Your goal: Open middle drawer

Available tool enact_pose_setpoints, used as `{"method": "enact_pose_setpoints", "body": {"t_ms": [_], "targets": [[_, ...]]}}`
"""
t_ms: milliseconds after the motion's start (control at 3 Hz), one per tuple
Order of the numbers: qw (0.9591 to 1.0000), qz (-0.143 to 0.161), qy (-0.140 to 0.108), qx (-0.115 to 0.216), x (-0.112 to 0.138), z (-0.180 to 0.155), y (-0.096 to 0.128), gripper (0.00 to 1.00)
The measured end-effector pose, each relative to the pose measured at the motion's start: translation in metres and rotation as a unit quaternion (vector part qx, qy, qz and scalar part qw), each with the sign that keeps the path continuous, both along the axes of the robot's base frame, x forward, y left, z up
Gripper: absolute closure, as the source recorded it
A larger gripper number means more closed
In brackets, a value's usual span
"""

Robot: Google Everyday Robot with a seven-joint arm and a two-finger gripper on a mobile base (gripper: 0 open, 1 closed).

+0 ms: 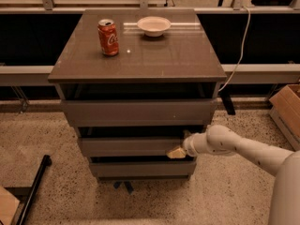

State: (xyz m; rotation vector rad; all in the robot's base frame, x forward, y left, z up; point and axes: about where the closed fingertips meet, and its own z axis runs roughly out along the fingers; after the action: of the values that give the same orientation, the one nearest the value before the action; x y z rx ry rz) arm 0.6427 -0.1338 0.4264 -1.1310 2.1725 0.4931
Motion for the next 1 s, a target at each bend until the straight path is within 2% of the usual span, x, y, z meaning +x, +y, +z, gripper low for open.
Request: {"method": "enact_pose_setpoints", "body": {"t_ms": [667,1000], "targets": [[1.0000,0.000,0.000,0.000,0.0000,0.0071,0.0000,0.86],[1.0000,0.000,0.000,0.000,-0.0001,0.0086,0.0000,1.00]]}}
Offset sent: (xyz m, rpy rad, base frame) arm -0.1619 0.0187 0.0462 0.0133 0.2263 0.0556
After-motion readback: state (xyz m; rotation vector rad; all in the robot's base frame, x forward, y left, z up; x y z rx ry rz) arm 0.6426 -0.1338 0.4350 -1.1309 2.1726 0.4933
